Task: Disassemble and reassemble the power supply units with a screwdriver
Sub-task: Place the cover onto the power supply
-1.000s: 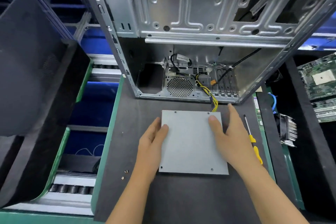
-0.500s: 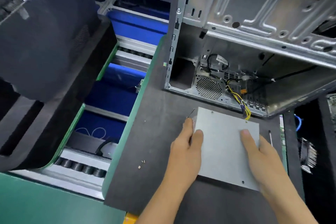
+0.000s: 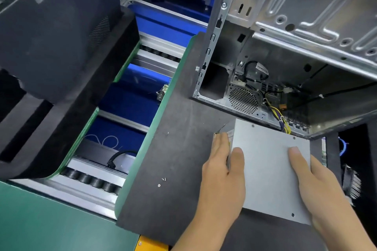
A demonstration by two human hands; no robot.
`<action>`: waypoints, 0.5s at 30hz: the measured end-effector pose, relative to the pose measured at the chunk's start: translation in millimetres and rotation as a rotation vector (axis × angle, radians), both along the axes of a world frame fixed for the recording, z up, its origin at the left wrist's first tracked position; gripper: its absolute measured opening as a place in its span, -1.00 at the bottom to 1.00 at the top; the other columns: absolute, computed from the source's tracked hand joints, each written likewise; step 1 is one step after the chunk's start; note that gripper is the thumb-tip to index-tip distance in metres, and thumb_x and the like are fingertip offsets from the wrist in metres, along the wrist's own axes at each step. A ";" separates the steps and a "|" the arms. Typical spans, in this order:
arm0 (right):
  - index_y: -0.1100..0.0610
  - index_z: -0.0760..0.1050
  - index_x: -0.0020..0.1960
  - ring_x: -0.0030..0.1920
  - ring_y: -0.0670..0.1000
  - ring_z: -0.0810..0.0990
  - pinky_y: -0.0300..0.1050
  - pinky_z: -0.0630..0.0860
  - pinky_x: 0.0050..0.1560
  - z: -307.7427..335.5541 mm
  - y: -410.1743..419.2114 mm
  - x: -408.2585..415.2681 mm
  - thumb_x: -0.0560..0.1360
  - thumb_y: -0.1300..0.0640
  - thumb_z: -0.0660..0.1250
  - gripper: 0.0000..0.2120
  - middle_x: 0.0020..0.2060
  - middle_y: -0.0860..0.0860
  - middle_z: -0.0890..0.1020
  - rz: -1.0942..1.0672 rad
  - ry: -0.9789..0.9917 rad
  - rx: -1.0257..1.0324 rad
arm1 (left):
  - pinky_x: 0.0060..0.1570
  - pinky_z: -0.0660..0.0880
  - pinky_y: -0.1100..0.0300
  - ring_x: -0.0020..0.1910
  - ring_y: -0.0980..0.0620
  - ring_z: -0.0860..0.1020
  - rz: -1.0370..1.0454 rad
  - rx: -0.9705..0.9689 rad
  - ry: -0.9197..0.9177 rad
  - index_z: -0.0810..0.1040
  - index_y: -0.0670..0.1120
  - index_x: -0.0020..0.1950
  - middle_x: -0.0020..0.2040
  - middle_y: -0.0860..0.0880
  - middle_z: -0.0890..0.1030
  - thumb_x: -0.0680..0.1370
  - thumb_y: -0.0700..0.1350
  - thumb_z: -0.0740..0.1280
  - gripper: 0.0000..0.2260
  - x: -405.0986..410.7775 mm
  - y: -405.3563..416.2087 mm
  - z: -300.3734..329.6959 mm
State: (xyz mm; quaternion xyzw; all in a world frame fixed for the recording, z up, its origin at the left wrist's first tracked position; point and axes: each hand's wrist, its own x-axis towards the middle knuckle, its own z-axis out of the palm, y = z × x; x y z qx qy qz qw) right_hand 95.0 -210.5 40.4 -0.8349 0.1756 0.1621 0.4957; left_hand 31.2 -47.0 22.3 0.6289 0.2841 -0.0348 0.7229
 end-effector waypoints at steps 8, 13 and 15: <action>-0.22 0.60 -0.07 -0.26 -0.01 0.72 0.11 0.64 -0.10 7.3 4.8 5.7 0.45 -0.37 0.25 -0.71 -0.21 -0.11 0.73 0.067 0.019 -0.030 | 0.51 0.23 0.18 0.49 0.29 0.26 0.047 -0.019 0.028 0.24 0.10 0.59 0.52 0.25 0.33 0.64 0.10 0.18 -0.50 -1.7 4.3 3.5; -0.02 0.61 -0.07 -0.32 -0.05 0.71 0.01 0.61 -0.17 -0.3 8.6 6.5 0.46 -0.37 0.25 -0.56 -0.26 -0.13 0.72 0.042 0.052 -0.068 | 0.51 0.23 0.18 0.48 0.29 0.28 0.032 -0.043 0.057 0.26 0.07 0.58 0.52 0.23 0.33 0.68 -0.01 0.19 -0.55 4.4 10.5 -2.1; -0.07 0.61 -0.07 -0.30 -0.04 0.71 0.04 0.62 -0.13 -1.9 8.9 8.0 0.46 -0.38 0.25 -0.59 -0.25 -0.12 0.72 0.041 0.070 -0.050 | 0.52 0.24 0.09 0.51 0.17 0.29 0.023 -0.053 0.068 0.26 0.07 0.58 0.54 0.13 0.34 0.67 0.01 0.19 -0.54 5.4 10.6 -3.6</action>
